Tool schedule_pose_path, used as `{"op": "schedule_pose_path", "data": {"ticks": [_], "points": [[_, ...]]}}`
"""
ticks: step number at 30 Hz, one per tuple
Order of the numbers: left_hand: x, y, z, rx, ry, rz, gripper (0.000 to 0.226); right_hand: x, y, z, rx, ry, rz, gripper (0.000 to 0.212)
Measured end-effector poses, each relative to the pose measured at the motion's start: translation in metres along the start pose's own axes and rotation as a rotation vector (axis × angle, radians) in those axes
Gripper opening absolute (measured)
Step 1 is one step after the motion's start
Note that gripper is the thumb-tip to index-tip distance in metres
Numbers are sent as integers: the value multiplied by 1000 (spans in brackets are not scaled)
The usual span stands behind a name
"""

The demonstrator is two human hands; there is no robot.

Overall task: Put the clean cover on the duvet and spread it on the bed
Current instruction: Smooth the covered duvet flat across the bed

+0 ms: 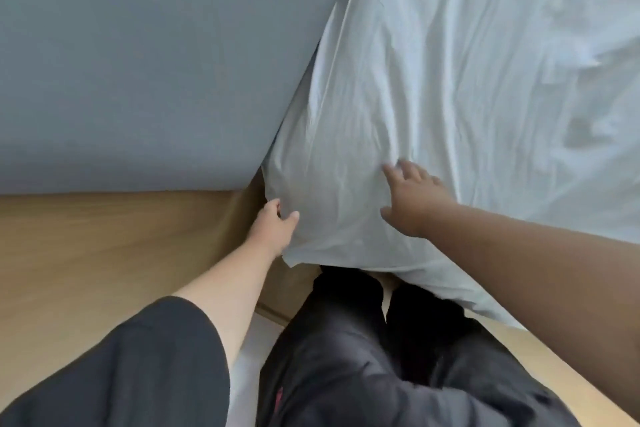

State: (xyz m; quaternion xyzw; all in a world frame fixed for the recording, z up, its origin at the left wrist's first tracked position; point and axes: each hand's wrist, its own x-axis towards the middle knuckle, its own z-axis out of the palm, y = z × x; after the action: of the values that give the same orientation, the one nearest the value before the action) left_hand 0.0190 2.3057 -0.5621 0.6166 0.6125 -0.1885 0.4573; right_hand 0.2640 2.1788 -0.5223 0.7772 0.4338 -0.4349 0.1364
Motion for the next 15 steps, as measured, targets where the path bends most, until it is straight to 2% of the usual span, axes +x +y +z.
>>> {"op": "schedule_pose_path", "data": {"ticks": [4, 7, 8, 15], "points": [[54, -4, 16, -112, 26, -2, 48, 49, 0, 21, 36, -167, -5, 106], [67, -16, 27, -89, 111, 33, 18, 57, 10, 25, 15, -209, -18, 113], [68, -20, 29, -76, 143, 36, 15, 58, 11, 24, 14, -218, -22, 113], [62, -45, 25, -283, 211, 47, 28, 59, 2, 6, 23, -326, 20, 108]]}}
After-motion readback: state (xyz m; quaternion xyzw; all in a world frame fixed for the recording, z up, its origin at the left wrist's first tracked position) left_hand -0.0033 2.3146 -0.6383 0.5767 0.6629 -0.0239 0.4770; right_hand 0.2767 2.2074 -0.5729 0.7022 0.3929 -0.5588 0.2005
